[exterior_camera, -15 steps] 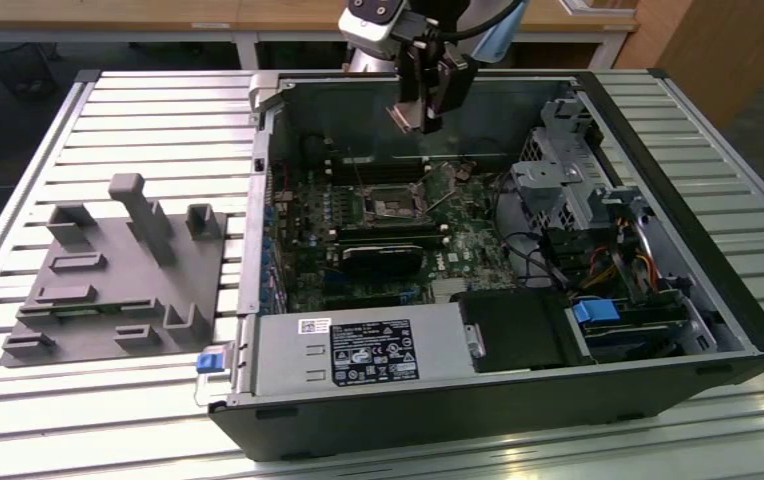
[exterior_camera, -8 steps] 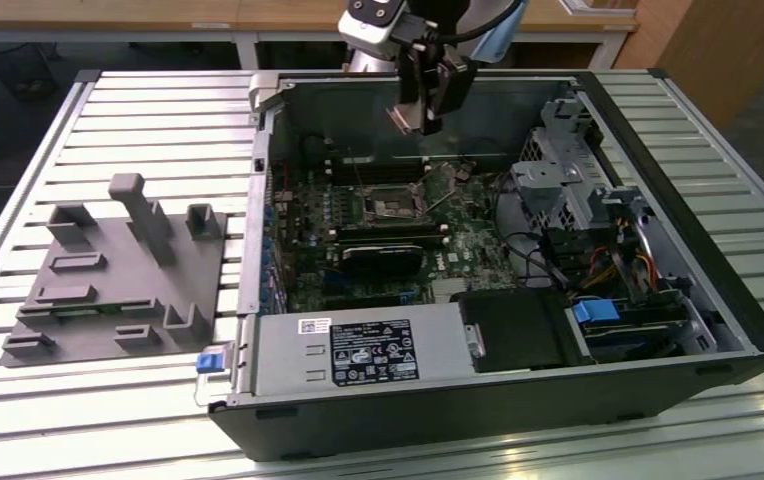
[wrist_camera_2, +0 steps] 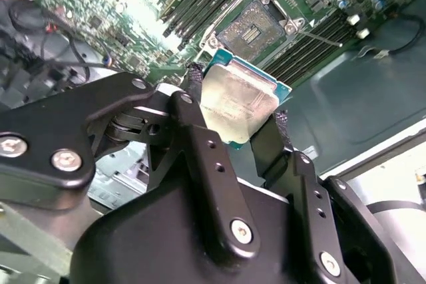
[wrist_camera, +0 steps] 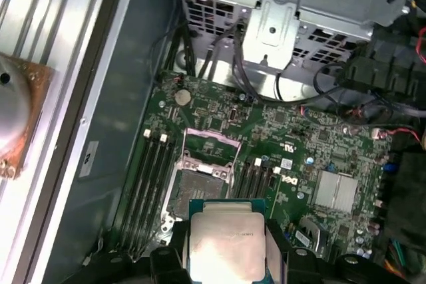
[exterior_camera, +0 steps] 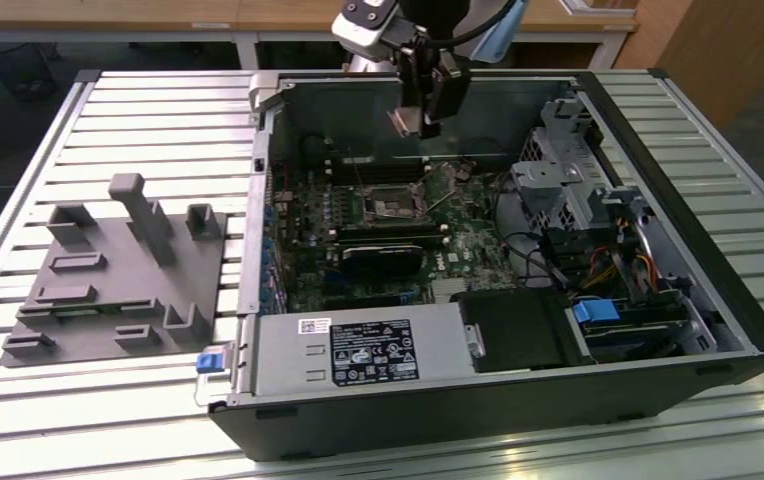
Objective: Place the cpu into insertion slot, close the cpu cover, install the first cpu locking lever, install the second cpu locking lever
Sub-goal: 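Place the cpu into insertion slot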
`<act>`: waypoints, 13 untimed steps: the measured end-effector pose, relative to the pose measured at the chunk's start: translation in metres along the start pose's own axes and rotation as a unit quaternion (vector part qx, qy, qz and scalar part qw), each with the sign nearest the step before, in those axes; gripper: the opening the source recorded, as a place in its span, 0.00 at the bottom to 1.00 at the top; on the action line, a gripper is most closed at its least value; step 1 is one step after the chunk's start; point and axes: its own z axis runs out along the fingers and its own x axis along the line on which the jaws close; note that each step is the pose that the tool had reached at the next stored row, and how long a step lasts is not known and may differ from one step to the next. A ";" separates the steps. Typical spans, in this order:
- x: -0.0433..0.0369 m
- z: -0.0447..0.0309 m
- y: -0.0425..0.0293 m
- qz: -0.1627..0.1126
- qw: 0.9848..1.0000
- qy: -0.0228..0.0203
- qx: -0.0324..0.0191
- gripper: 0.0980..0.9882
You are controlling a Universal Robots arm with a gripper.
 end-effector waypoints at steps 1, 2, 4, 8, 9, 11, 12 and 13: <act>0.0000 0.0006 -0.0001 0.009 1.000 -0.001 0.000 0.50; 0.0000 0.0011 -0.0001 0.019 1.000 -0.002 0.000 0.50; 0.0000 0.0023 -0.0002 0.036 0.999 -0.003 -0.001 0.50; -0.0001 0.0050 -0.0004 0.068 0.998 -0.006 -0.001 0.50; -0.0001 0.0057 -0.0005 0.074 0.997 -0.007 -0.002 0.50; -0.0001 0.0071 -0.0006 0.079 0.997 -0.007 -0.002 0.50; -0.0002 0.0077 -0.0007 0.080 0.997 -0.007 -0.002 0.50; -0.0002 0.0082 -0.0007 0.080 0.997 -0.007 -0.002 0.50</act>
